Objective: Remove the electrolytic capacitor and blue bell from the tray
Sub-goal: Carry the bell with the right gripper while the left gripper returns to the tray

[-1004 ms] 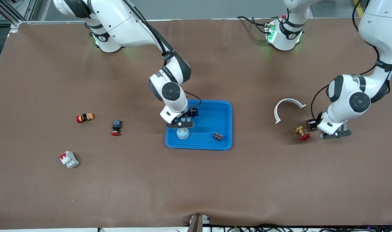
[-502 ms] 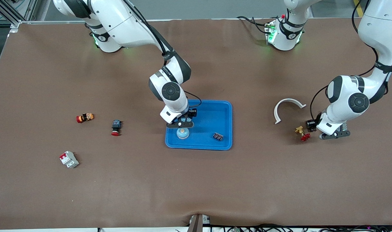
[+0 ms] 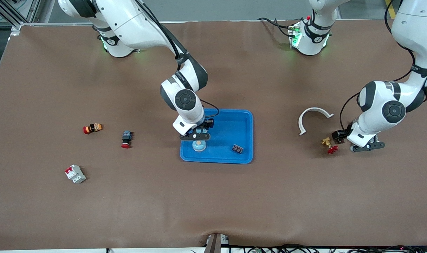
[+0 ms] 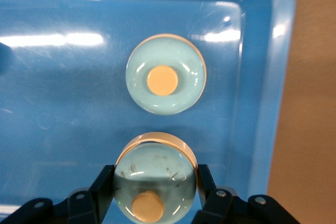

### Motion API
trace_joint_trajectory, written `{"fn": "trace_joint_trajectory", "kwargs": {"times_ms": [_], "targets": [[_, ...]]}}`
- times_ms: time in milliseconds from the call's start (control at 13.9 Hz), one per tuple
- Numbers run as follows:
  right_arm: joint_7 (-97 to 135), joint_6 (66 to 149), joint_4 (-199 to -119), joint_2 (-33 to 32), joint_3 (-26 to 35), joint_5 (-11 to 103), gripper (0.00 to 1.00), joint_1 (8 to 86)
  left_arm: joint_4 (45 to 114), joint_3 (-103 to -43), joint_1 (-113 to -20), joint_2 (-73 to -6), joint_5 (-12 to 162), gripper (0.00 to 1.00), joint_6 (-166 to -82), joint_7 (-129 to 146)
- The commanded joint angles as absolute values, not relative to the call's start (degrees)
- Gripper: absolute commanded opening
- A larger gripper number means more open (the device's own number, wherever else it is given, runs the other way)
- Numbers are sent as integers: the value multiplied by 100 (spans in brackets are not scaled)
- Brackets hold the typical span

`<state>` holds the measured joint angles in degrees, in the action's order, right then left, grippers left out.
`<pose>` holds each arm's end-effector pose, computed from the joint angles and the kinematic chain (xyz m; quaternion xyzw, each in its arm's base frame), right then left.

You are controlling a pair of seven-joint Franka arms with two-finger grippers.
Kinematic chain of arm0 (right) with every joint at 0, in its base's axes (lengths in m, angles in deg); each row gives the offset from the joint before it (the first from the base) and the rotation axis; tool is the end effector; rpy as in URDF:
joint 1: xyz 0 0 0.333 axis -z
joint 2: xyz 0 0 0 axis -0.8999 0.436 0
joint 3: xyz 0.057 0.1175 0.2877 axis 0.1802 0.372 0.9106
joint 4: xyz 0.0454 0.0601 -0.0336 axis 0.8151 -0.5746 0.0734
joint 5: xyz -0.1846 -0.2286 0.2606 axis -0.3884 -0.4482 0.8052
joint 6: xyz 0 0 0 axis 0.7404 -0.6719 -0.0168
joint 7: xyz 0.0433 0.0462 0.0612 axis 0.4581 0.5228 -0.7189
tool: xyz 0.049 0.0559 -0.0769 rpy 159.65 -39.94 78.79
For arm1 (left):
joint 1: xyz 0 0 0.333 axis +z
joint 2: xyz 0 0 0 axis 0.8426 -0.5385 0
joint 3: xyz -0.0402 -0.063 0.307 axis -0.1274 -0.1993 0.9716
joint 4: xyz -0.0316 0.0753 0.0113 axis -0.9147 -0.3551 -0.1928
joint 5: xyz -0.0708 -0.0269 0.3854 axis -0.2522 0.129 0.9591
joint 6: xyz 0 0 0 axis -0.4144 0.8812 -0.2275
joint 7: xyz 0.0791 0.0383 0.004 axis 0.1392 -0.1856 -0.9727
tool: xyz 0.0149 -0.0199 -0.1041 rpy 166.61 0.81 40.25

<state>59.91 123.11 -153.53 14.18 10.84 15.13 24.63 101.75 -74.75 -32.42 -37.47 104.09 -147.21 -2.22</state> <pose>0.5253 0.4450 0.2250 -0.9989 0.0017 0.0356 0.0296 0.5648 0.0476 0.2164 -0.9969 -0.0619 0.0254 0.0423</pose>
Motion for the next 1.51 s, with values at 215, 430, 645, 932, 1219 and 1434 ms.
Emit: {"fn": "trace_joint_trajectory", "kwargs": {"times_ms": [215,430,645,932,1219,1434], "targets": [[5007,10434,-14762,670,1137,1497,54,3293,9624,-8444,-3220,-3284,10452,80,-13450,-1079],[3988,9537,-14261,617,1128,1506,54,3882,9025,-9086,-3290,-3433,10434,80,-12929,-2352],[2680,9200,-13970,617,1119,1489,54,4541,8534,-9395,-3508,-3810,10171,80,-12928,-3355],[1298,9200,-13943,626,1102,1060,54,5051,7883,-9387,-4158,-4346,10091,86,-12928,-4646],[-98,9340,-13951,696,1102,742,54,5675,7347,-9378,-4590,-4777,10091,100,-12928,-5554],[-1101,9849,-14004,766,1102,733,54,5983,7029,-9360,-5072,-5059,10109,100,-12937,-6116]]}}
